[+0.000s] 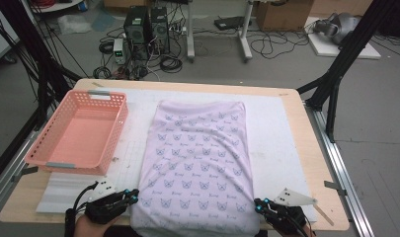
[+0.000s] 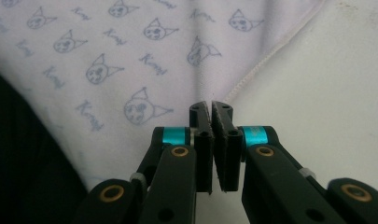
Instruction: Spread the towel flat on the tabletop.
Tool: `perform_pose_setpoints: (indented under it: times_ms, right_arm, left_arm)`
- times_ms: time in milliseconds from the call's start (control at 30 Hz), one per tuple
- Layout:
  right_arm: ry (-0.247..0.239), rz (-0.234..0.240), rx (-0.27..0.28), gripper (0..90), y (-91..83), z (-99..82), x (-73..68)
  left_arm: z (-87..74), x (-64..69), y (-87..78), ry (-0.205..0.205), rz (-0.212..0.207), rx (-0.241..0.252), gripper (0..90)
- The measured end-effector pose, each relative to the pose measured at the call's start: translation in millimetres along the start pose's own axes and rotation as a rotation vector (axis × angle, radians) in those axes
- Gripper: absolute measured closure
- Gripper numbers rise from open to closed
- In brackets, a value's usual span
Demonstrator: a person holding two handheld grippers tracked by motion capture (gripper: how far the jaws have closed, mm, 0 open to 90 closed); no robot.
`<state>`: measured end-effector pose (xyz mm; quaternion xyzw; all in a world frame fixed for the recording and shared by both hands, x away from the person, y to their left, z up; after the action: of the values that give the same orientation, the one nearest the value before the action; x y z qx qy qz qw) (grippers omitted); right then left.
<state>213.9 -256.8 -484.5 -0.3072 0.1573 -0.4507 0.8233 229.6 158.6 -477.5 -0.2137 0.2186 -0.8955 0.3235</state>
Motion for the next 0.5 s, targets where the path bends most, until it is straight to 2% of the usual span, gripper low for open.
perform_pose_setpoints:
  times_ms: [100,200,267,300,333,400,467,500]
  right_arm:
    - [-0.013,0.026,-0.005,87.3,-12.1,-6.7,-7.4]
    - [-0.015,0.049,-0.009,87.1,-24.7,-13.5,-13.2]
    - [-0.015,0.071,-0.032,80.9,-28.2,-17.6,-16.8]
    - [-0.020,0.057,-0.035,70.0,-28.0,-18.5,-16.5]
    - [-0.008,0.035,-0.025,65.1,-25.7,-17.3,-13.9]
    - [0.026,0.005,-0.002,61.5,-20.3,-12.2,-8.2]
    - [0.055,-0.025,0.011,61.2,-13.9,-6.2,-3.4]
    - [0.060,-0.054,0.014,61.5,-8.0,-2.3,0.4]
  left_arm:
    - [-6.2,7.3,-10.3,0.003,-0.023,-0.010,87.3]
    - [-14.6,16.0,-19.6,-0.007,-0.081,-0.024,87.0]
    - [-19.7,18.2,-20.2,-0.002,-0.094,-0.029,80.8]
    - [-20.0,15.3,-18.1,-0.005,-0.079,-0.025,67.9]
    - [-17.7,12.3,-15.6,-0.025,-0.070,-0.013,56.0]
    - [-10.4,7.3,-11.9,-0.041,-0.053,0.019,50.6]
    - [-1.2,1.6,-5.0,-0.056,-0.032,0.060,50.4]
    - [0.6,-0.7,-2.3,-0.059,-0.027,0.063,50.8]
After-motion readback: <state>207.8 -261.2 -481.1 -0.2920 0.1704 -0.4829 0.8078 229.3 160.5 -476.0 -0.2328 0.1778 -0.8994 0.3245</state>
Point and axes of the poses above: each handheld gripper's, and its own axes: y roughly forward along the jaws, z roughly out of its top, x roughly to its right, the point moved 7 cm from there along y, roughly forward along the jaws, and after that the axes turned 8 degrees about -z, right-handed, at the moved point
